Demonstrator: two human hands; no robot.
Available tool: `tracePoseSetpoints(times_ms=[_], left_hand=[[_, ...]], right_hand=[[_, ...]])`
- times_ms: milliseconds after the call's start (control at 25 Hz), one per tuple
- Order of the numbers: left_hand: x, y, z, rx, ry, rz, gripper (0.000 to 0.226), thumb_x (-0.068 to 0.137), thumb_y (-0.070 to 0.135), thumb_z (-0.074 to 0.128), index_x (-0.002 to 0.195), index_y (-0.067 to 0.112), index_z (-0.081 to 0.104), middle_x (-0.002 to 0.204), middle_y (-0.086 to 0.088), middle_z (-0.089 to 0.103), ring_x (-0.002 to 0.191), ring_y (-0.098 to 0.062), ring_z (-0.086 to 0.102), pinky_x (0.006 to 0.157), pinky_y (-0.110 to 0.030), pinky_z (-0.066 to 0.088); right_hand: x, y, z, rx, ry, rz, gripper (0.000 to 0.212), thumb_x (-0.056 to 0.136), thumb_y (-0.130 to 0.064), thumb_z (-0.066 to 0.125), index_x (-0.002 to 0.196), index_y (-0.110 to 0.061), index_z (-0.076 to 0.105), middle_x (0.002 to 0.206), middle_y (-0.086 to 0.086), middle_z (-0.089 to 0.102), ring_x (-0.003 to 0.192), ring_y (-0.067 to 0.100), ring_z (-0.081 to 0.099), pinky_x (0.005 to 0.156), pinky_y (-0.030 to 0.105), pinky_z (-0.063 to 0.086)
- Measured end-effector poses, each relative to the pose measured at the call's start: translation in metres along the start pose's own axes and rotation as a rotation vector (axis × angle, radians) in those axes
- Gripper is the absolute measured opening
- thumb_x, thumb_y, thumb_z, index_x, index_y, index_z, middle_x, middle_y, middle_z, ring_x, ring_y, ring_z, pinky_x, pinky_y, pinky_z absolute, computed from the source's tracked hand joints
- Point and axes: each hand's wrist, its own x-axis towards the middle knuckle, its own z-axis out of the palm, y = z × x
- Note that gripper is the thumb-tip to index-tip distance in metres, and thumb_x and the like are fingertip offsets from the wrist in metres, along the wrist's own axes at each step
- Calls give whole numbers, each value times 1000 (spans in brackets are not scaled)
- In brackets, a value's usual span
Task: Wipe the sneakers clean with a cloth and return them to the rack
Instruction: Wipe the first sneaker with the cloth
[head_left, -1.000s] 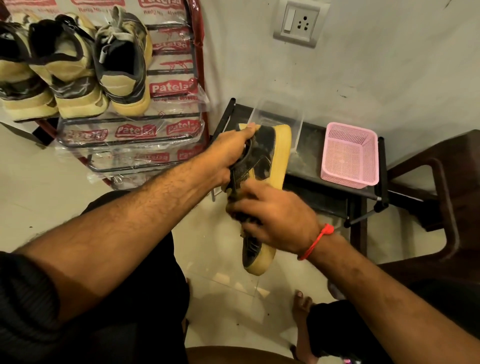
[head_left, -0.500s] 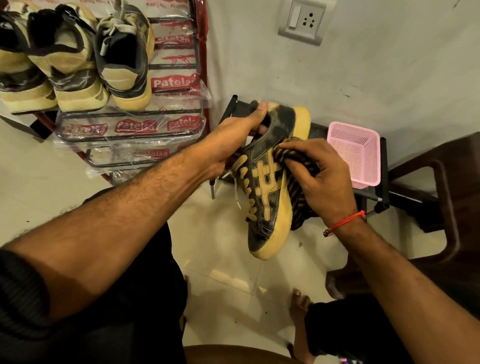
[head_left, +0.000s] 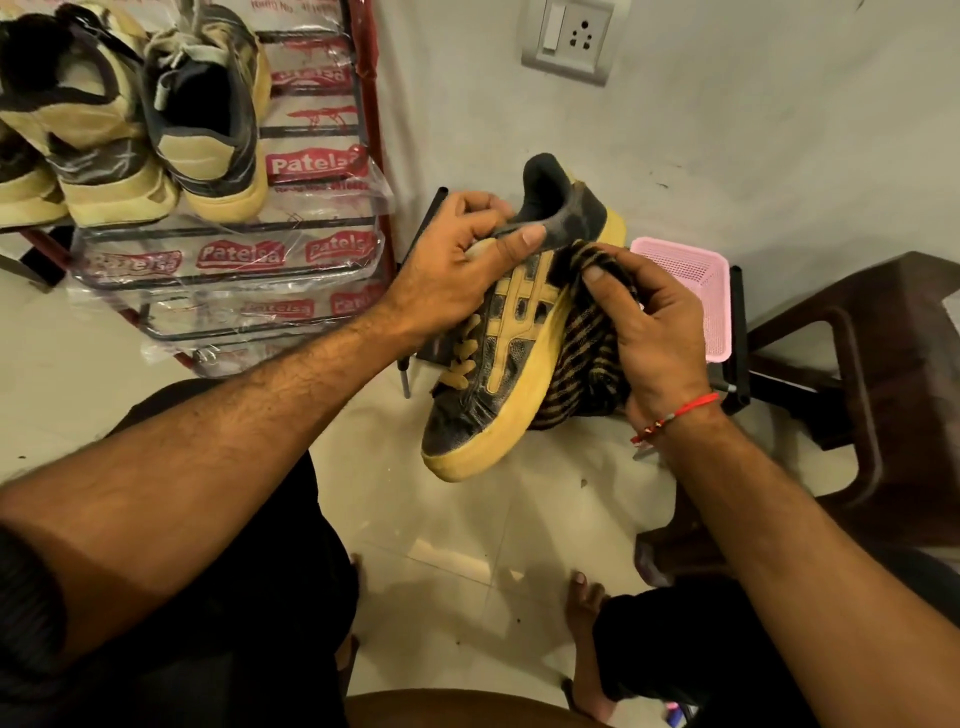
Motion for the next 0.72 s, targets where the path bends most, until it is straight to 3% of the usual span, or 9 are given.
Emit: tracePoseSetpoints(times_ms=[120, 200, 280, 360, 440, 560, 640, 720], left_hand=[[4, -2, -4, -185, 135, -57, 14, 95, 35, 67, 94, 23, 74, 127, -1, 64, 109, -19, 68, 90, -36, 59], [5, 0, -12, -205, 227, -128, 13, 96, 35, 68, 94, 23, 73, 99, 1, 75, 88, -16, 74, 76, -35, 61], [4, 1, -18, -95, 247, -186, 23, 98, 36, 67, 79, 23, 64, 71, 6, 68, 65, -9, 67, 58, -27, 54], [3, 4, -17, 11, 158, -217, 31, 97, 41, 66, 75, 20, 61, 68, 1, 64, 59, -11, 62, 52, -26, 48], [0, 9, -11, 11, 45, -231, 36, 97, 43, 66, 75, 15, 62, 66, -1, 60, 56, -13, 56, 50, -25, 44], [-1, 15, -5, -77, 21, -244, 37, 96, 42, 68, 65, 24, 58, 56, 9, 57, 51, -8, 54, 47, -20, 43], [-1, 15, -6, -91, 57, -255, 36, 96, 41, 68, 66, 24, 59, 56, 8, 60, 52, -8, 58, 48, -21, 46], [-1, 13, -11, -73, 87, -264, 34, 96, 42, 67, 70, 21, 61, 59, 7, 62, 53, -9, 59, 49, -23, 47]], right_hand=[[-14, -2, 8, -338, -216, -190, 25, 91, -11, 70, 116, -17, 72, 111, 1, 72, 107, 12, 67, 98, 38, 55], [-29, 1, 17, -557, -439, -395, 30, 90, -17, 70, 120, -12, 71, 111, 4, 68, 105, 12, 63, 96, 35, 53], [-42, 5, 25, -692, -673, -580, 35, 91, -25, 66, 122, -10, 70, 113, 7, 64, 103, 17, 62, 91, 34, 55], [-45, 4, 26, -803, -821, -749, 35, 94, -28, 64, 124, -10, 69, 116, 10, 62, 104, 22, 63, 84, 38, 58], [-30, 0, 17, -825, -704, -794, 34, 92, -22, 66, 123, -8, 69, 117, 13, 63, 103, 24, 63, 84, 39, 58], [0, -7, -5, -816, -337, -669, 32, 89, -14, 72, 121, -8, 71, 111, 11, 65, 102, 20, 62, 88, 35, 54], [1, -8, -11, -842, -372, -622, 32, 90, -18, 71, 120, -8, 71, 110, 10, 65, 101, 18, 62, 88, 35, 55], [-18, -8, -1, -802, -620, -666, 34, 91, -24, 66, 120, -7, 71, 112, 9, 64, 103, 17, 62, 91, 32, 55]])
